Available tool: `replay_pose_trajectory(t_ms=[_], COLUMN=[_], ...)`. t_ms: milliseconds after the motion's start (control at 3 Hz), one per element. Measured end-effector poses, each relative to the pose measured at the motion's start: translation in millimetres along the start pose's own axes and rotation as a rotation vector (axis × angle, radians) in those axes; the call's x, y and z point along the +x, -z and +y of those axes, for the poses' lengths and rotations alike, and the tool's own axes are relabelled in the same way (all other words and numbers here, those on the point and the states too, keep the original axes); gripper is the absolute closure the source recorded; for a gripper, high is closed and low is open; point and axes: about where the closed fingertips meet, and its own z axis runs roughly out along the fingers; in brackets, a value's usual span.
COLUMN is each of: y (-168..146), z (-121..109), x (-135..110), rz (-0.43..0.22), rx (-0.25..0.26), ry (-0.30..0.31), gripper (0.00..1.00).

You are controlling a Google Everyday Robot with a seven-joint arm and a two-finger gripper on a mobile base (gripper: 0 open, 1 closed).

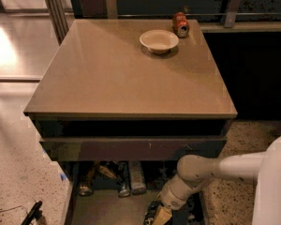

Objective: Place blue chip bag into middle drawer

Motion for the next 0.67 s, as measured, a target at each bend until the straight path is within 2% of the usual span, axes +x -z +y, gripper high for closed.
replay_pose_trajectory(t_ms=[333,667], y=[0.0,-0.1], z=[0.0,0.1], x=[0.0,0.0], rz=[0.0,0.0], rx=[0.0,0.0], ry=[0.0,0.0], gripper=[0.51,0.28])
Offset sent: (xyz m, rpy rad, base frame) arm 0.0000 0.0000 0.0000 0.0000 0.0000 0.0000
